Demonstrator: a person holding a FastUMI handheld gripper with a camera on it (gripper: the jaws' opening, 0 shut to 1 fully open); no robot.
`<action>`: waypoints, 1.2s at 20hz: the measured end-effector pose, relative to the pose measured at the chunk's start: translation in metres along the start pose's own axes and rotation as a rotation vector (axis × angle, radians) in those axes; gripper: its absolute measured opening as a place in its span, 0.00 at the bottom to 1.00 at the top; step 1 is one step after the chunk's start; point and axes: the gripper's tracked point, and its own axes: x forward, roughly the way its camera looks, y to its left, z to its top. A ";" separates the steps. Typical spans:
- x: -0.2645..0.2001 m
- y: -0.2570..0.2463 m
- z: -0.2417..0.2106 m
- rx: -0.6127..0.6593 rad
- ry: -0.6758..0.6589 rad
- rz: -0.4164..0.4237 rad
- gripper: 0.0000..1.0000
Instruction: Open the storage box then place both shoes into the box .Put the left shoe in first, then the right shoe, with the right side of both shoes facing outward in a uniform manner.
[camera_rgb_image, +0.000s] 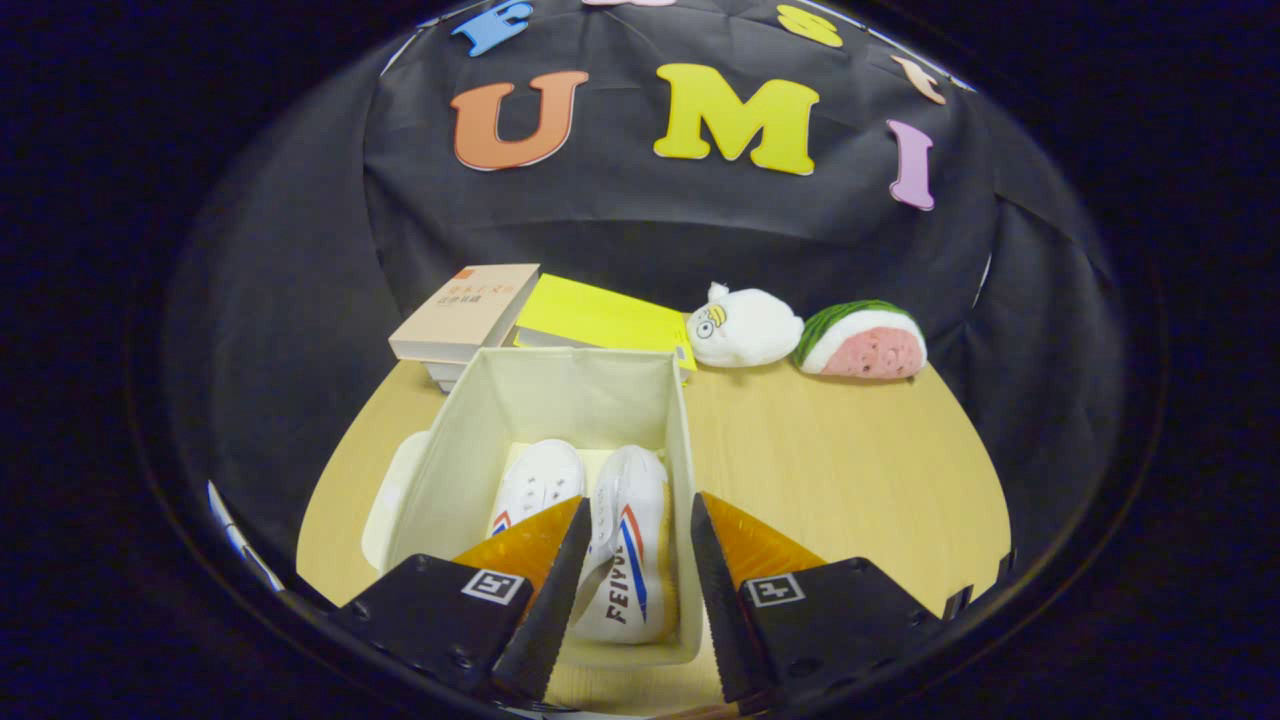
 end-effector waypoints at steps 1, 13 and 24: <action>-0.008 -0.003 0.003 0.003 -0.029 -0.006 0.66; -0.121 -0.018 0.019 -0.054 -0.463 -0.027 1.00; -0.151 -0.071 -0.029 0.026 -0.556 -0.149 1.00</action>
